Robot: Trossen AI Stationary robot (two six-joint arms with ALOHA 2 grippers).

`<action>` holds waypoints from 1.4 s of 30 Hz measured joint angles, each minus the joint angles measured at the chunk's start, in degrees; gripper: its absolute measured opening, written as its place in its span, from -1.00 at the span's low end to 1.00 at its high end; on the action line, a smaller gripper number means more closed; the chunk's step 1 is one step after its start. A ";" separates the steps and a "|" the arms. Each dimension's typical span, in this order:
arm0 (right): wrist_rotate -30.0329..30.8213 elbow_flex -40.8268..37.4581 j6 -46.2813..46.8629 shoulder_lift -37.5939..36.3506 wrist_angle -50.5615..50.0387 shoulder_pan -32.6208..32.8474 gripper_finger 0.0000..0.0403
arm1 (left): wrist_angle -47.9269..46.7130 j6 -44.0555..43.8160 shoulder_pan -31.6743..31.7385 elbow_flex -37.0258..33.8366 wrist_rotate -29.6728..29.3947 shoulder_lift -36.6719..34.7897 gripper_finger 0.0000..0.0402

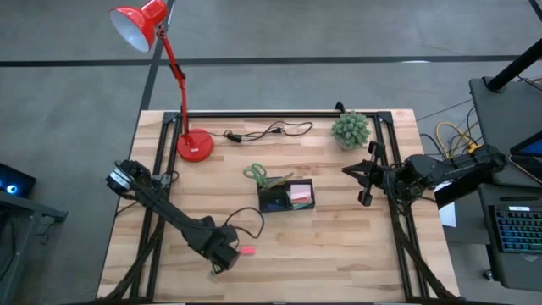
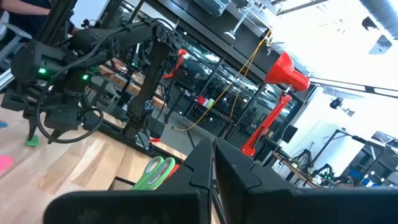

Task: Pick and place office supplies into organizer
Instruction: Put the green eraser into the black desk organizer

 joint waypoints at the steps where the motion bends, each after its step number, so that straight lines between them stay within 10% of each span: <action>1: 0.00 0.00 0.00 0.00 0.00 0.00 -0.96 | 0.04 0.02 0.00 0.06 0.00 0.00 -0.19; 26: 0.00 0.00 -0.02 -0.01 -0.04 -0.01 -0.96 | 4.16 1.97 0.00 -1.77 1.51 0.57 -0.21; 42: 0.00 0.00 -0.02 0.00 -0.04 -0.01 -0.96 | 3.70 4.65 0.11 -1.81 1.73 0.50 -0.82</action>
